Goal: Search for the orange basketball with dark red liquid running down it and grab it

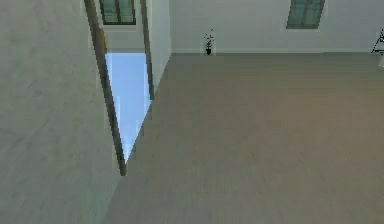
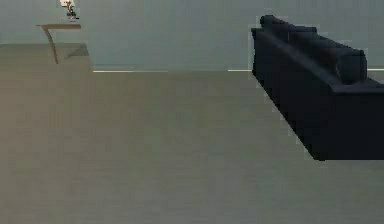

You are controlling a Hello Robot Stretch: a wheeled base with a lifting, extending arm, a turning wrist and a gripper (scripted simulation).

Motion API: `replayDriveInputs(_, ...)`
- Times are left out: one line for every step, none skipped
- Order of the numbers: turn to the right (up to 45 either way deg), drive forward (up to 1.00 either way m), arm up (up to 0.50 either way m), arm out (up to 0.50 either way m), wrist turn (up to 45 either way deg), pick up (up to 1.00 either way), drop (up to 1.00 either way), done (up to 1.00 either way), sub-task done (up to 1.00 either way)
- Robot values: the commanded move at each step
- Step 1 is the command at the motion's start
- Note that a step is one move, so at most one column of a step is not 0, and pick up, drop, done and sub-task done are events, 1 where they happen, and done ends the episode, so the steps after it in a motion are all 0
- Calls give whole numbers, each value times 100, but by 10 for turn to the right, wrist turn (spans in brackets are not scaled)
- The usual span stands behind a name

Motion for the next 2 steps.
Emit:
replayDriveInputs(0, 100, 0, 0, 0, 0, 0, 0, 0)
replayDriveInputs(-30, 0, 0, 0, 0, 0, 0, 0, 0)
